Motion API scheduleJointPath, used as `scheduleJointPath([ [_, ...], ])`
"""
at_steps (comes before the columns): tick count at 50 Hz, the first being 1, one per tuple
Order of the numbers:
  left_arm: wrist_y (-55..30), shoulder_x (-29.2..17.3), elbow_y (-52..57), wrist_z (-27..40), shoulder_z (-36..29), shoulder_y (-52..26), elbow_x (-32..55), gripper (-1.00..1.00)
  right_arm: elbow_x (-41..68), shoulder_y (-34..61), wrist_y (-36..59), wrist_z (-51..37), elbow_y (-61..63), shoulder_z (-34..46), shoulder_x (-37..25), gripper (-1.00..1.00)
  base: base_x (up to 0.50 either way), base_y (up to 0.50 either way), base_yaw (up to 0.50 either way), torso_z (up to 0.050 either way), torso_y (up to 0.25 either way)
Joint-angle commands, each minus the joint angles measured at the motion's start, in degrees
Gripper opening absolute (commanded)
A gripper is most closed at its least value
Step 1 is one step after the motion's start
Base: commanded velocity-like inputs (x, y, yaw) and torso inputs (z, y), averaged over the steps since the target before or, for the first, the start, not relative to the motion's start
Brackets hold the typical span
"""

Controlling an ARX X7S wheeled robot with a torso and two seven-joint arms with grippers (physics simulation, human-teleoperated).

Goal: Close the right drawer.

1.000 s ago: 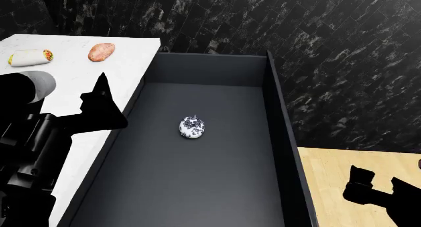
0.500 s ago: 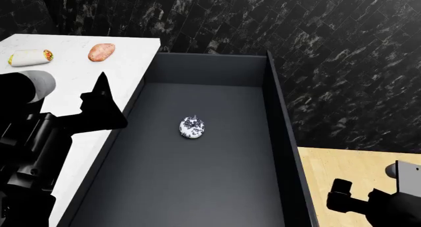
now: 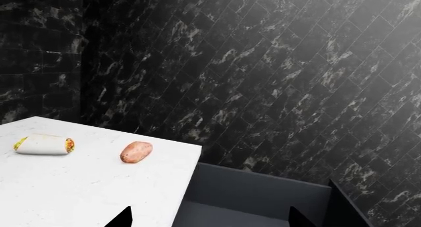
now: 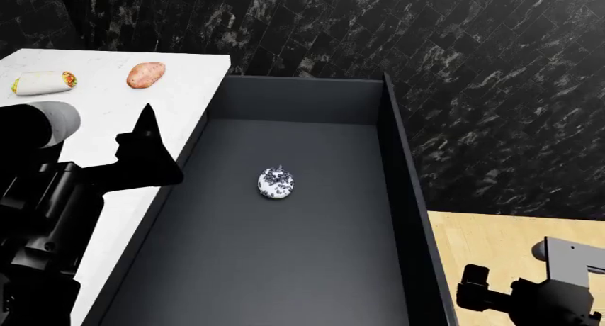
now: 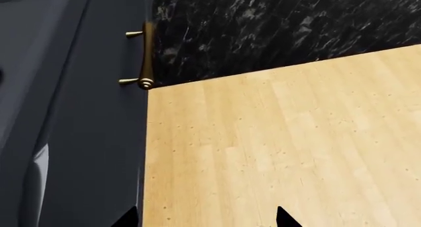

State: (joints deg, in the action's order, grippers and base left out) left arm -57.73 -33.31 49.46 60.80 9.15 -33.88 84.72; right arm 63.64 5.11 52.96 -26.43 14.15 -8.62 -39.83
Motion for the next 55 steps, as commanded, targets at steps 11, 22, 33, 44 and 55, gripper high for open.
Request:
scheduleJointPath([
  [11,0.61,-0.36,0.00,-0.14,-0.21,0.22,-0.22,1.00,-3.16,2.12,-1.02,2.98,-4.18,4.74,1.58,1.00,0.00,0.00,0.00,0.000,0.000],
  [22,0.87,-0.57,0.11,0.28,-0.42,0.07,0.24,1.00,-4.43,4.04,-0.63,3.79,-5.17,7.54,2.19,1.00,0.00,0.00,0.00,0.000,0.000],
  [33,1.13,-0.79,0.08,0.28,-0.57,0.08,0.28,1.00,-5.96,5.93,-0.58,5.00,-6.81,10.53,3.21,1.00,0.00,0.00,0.00,0.000,0.000],
  [44,1.27,-0.77,0.03,0.02,-1.03,0.24,-0.18,1.00,-7.34,8.51,-0.03,5.41,-7.79,13.62,4.54,1.00,0.00,0.00,0.00,0.000,0.000],
  [55,1.59,-1.02,-0.03,0.26,-1.06,0.10,0.07,1.00,-10.29,12.71,0.02,4.61,-9.43,17.67,7.26,1.00,0.00,0.00,0.00,0.000,0.000],
])
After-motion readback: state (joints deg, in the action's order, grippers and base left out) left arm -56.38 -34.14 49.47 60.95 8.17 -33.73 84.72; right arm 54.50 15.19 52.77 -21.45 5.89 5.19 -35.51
